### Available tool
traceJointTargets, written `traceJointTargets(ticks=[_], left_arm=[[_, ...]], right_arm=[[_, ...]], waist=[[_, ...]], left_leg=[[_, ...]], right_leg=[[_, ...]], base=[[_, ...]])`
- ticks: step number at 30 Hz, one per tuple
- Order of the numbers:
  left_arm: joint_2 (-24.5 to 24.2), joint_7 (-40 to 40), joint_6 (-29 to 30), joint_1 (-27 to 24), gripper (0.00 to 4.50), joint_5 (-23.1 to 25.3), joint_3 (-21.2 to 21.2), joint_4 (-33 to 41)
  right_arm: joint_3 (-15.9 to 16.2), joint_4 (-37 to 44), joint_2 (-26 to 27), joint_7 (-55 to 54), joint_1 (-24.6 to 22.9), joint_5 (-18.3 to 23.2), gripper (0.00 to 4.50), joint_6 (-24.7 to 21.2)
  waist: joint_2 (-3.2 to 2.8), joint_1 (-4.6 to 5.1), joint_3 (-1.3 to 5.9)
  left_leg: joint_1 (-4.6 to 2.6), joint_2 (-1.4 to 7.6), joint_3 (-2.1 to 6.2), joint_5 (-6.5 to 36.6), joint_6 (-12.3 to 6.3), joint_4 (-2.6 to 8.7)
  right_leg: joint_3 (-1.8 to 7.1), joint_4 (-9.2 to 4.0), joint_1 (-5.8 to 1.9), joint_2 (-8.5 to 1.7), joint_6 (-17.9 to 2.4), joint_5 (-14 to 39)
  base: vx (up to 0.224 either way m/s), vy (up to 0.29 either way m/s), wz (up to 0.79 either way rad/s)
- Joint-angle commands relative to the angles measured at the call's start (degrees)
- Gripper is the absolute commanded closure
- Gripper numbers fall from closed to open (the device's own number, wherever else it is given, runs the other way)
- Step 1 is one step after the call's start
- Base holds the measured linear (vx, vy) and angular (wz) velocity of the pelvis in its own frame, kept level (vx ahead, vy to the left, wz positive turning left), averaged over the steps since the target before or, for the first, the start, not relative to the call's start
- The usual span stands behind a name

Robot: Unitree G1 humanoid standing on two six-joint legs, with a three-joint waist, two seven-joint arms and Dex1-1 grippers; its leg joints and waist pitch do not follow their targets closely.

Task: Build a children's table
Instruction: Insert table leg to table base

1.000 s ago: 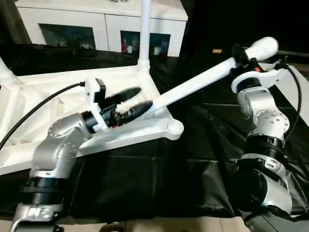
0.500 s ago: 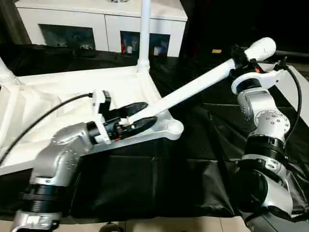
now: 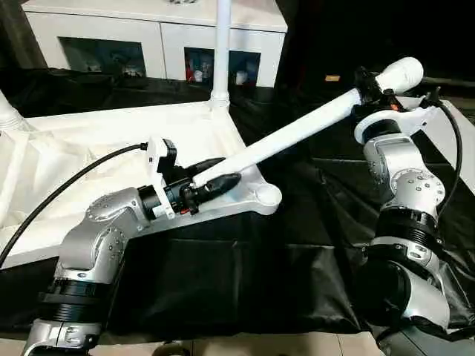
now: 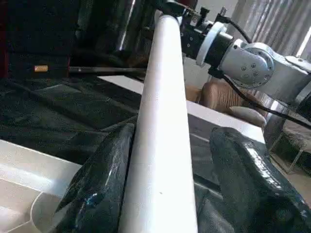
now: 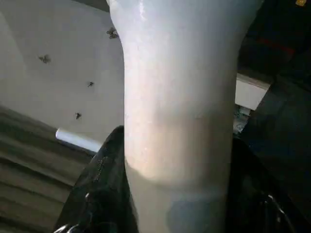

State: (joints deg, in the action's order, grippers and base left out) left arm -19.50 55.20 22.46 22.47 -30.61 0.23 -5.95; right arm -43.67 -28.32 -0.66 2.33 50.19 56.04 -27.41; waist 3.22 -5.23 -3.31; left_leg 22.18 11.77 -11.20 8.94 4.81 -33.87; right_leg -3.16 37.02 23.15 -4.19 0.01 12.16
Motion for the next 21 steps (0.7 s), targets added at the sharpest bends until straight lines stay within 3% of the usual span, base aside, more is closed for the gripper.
traceJointTargets(ticks=[1, 7, 9, 21], left_arm=[[0.3, 0.6, 0.3, 0.7, 2.11, -0.6, 0.2, 0.8], [0.5, 0.2, 0.6, 0.5, 2.53, -0.8, 0.1, 1.0], [0.6, 0.2, 0.7, 0.5, 2.88, -1.0, 0.2, 1.1], [1.3, -0.1, 1.5, -0.6, 3.09, -1.3, 0.0, 2.4]], right_arm=[[0.7, 0.4, -0.4, -0.7, -0.4, 0.6, 2.66, 0.2], [0.7, 0.4, -0.4, -0.9, -0.5, 0.9, 2.66, 0.4], [0.8, 0.4, -0.5, -1.0, -0.5, 1.0, 2.66, 0.6], [1.2, -0.1, -0.6, -1.2, -0.2, 1.4, 2.66, 1.1]], waist=[[-0.37, -0.10, 4.29], [-0.42, -0.03, 4.31], [-0.40, -0.07, 4.31], [-0.22, -0.06, 4.27]], left_leg=[[-1.38, 1.03, 0.32, 8.3, 1.95, 3.69], [-1.39, 1.01, 0.30, 8.1, 1.79, 3.65], [-1.39, 1.01, 0.30, 8.2, 1.79, 3.66], [-1.36, 1.02, 0.30, 8.3, 1.78, 3.66]], right_leg=[[2.46, -3.98, -2.70, -3.02, -7.6, 3.3], [2.44, -3.93, -2.72, -2.99, -7.8, 2.6], [2.45, -3.95, -2.72, -3.00, -7.7, 2.9], [2.44, -4.05, -2.72, -3.02, -7.4, 3.7]], base=[[0.000, 0.000, 0.00], [0.000, 0.000, 0.00], [0.000, 0.000, 0.00], [0.000, 0.000, 0.00]])
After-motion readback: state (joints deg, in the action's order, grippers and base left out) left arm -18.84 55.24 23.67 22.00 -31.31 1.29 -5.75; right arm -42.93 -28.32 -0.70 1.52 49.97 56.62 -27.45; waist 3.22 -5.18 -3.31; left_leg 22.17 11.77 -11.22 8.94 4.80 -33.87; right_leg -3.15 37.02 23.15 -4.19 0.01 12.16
